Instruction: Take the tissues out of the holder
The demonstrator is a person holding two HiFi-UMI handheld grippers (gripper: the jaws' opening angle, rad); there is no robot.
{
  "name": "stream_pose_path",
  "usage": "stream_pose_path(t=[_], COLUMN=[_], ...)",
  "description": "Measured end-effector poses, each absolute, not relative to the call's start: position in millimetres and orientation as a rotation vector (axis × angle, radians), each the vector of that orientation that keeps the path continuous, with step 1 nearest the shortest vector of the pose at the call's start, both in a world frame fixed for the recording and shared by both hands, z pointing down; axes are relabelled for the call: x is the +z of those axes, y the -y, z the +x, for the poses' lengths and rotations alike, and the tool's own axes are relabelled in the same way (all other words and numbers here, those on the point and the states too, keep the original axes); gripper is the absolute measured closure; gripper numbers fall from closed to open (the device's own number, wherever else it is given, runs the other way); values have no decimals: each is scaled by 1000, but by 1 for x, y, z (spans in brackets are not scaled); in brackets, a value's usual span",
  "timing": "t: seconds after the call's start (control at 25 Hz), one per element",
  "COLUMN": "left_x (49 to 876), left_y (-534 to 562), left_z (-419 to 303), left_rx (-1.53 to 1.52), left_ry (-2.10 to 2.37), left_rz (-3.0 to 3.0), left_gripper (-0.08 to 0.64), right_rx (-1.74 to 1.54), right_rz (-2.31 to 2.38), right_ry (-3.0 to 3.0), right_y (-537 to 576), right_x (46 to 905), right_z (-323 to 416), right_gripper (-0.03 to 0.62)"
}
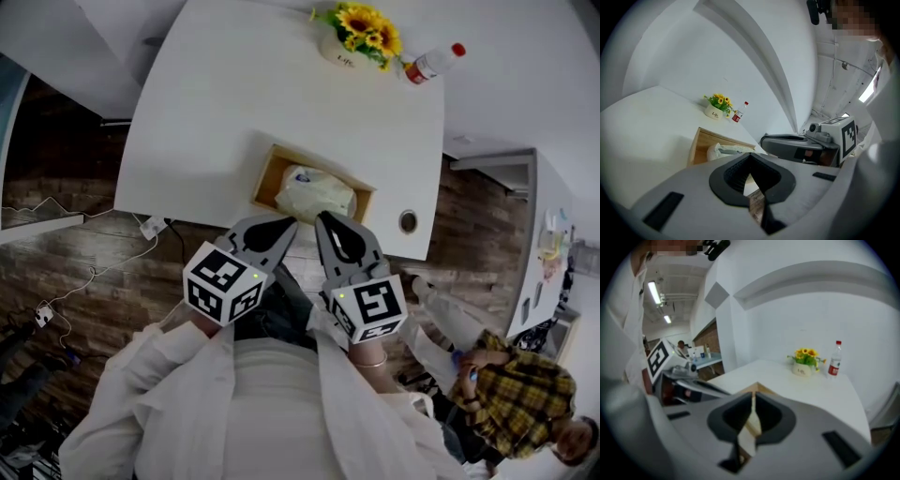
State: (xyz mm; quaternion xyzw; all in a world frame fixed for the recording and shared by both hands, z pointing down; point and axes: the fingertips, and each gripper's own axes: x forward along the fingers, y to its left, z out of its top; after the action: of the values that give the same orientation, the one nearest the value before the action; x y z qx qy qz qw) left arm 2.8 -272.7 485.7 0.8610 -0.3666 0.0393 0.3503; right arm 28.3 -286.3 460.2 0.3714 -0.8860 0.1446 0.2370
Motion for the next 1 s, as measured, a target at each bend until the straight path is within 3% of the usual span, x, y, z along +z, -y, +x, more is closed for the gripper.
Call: stream_pose_path(t=[0.52,1.0], left_x=[492,500], left_y=[280,289], left_z=[7,2], left_rx=[-8,-33], left_ry=[979,1037], left_rz=[2127,2073], left_gripper=[543,543], right_rx=[234,-92], right_rz=[842,598], right_ry=[2343,2114], right_y=[308,315], right_x=[475,509], right_z=[21,24], right_gripper=[580,505])
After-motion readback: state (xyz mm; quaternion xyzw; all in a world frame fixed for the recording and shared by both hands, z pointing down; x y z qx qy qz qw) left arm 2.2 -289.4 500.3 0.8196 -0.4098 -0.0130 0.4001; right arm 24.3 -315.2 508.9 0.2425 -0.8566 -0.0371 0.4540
